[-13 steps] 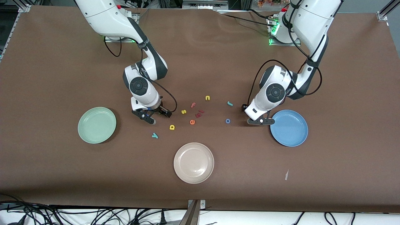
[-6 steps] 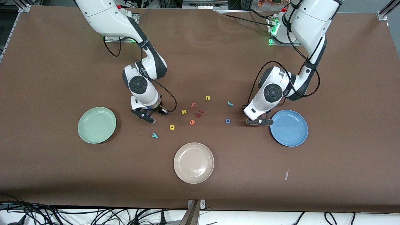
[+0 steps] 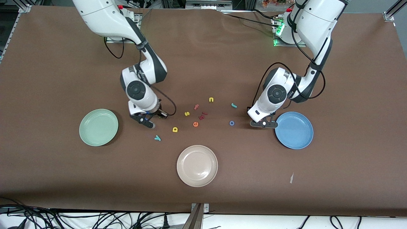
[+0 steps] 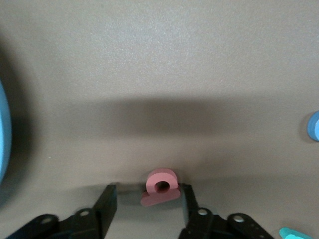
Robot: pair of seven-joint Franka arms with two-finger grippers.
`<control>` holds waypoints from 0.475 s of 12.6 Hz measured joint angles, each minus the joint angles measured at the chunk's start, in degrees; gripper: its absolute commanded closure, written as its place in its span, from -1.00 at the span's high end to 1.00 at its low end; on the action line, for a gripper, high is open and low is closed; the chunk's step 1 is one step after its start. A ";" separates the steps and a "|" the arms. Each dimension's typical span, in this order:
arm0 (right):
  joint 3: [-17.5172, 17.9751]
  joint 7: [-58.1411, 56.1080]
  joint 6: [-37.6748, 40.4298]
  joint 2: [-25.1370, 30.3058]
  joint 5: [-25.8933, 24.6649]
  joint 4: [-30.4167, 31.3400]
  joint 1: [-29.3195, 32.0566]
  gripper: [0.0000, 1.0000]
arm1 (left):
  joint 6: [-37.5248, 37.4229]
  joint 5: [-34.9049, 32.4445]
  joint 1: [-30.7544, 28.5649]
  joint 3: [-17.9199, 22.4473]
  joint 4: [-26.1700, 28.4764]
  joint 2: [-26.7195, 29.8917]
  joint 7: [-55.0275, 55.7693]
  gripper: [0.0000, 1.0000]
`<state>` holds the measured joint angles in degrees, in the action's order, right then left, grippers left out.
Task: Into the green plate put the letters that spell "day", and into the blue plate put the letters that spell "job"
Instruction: 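Close both grippers on the pink b and green b, then release the letters onto the green and blue plates with both grippers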
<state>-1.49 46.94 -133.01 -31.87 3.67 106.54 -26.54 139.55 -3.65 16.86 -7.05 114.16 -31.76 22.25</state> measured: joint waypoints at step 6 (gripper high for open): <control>-10.32 -31.82 9.27 3.55 0.01 -1.06 4.54 -1.00 | 0.02 -0.01 -0.06 0.00 -0.14 0.00 0.00 -0.74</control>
<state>-11.81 15.12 -123.74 -28.32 3.68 105.48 -22.00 139.57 -3.66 16.81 -7.05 114.03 -31.76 22.25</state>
